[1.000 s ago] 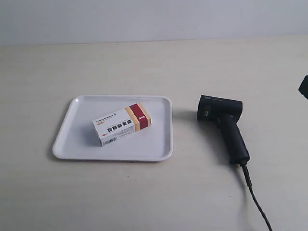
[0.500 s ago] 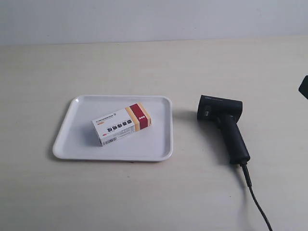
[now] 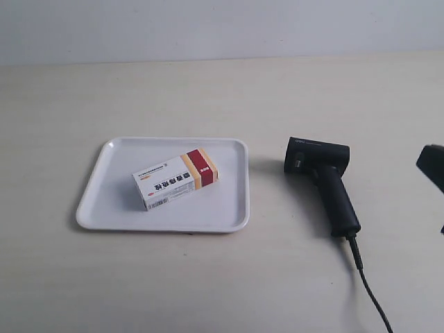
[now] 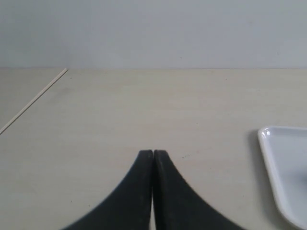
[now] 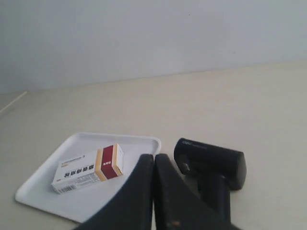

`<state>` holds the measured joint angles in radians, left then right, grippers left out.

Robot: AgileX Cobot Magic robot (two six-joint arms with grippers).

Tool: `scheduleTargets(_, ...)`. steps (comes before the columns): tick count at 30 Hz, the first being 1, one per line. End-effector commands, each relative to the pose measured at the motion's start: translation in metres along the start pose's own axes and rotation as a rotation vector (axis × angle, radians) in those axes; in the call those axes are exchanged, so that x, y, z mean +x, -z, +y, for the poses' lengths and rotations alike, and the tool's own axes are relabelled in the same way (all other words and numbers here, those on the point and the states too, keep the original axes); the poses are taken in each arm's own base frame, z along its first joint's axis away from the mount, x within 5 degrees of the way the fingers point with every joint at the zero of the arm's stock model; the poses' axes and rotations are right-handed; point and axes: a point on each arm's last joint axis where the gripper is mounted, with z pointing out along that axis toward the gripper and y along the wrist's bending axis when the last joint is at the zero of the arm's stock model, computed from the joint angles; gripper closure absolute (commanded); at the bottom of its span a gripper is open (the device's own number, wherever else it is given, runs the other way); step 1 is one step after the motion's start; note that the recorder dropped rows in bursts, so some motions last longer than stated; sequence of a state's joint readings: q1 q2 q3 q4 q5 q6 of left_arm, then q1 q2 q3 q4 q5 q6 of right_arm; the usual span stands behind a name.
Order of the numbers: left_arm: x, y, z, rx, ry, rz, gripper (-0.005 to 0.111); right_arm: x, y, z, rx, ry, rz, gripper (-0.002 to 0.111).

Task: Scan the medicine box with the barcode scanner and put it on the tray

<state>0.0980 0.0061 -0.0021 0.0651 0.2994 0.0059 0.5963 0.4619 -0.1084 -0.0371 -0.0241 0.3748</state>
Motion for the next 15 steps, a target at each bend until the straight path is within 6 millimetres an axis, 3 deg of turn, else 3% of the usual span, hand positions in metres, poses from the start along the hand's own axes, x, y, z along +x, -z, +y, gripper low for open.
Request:
scheduleTargets(1,0.001,0.0,0.0,-0.003,0.005,0.001,0.104,0.022,0.001,-0.01,0.016,0.022,-0.034,0.108)
scheduleTargets(10,0.001,0.0,0.0,-0.003,0.005,0.001,0.104,0.024,0.001,-0.011,0.019,0.024,-0.022,0.108)
scheduleTargets(15,0.001,0.0,0.0,-0.003,0.005,0.001,0.104,0.015,0.013,-0.013,0.044,0.01,-0.152,0.108)
